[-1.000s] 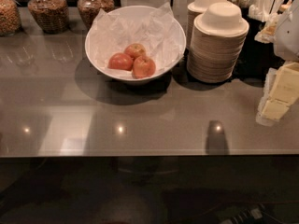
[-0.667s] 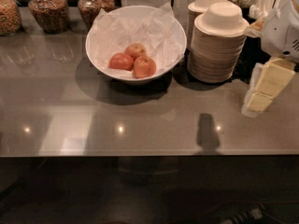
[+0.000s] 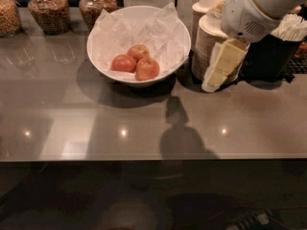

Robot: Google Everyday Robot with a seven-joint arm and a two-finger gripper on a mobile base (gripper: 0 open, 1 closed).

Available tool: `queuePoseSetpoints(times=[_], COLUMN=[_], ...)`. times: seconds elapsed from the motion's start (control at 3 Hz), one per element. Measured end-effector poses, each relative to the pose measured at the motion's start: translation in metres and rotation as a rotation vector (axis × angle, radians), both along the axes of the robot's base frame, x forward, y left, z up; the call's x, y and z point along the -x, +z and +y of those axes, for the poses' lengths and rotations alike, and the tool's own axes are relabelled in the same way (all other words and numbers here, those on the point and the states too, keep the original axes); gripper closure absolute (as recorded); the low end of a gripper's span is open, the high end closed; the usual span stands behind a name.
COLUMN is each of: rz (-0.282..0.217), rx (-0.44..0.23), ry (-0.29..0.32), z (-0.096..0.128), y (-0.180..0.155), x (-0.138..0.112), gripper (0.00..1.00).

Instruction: Pick apple from white bowl

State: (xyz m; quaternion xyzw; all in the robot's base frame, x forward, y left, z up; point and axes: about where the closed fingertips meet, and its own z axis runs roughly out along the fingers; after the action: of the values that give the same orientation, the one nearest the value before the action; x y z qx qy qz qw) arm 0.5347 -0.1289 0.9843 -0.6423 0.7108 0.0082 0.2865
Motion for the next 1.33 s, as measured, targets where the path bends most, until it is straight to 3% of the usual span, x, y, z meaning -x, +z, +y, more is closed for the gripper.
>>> queuePoseSetpoints(times=[0.67, 1.0, 1.33], rz=[-0.059, -0.064, -0.081], rx=[-0.068, -0.066, -0.06], ry=[0.091, 0.087, 0.088], z=[0.087, 0.089, 0.102], y=[0.029, 0.028, 0.018], x=[-0.045, -0.048, -0.068], gripper=[0.0, 0.0, 0.0])
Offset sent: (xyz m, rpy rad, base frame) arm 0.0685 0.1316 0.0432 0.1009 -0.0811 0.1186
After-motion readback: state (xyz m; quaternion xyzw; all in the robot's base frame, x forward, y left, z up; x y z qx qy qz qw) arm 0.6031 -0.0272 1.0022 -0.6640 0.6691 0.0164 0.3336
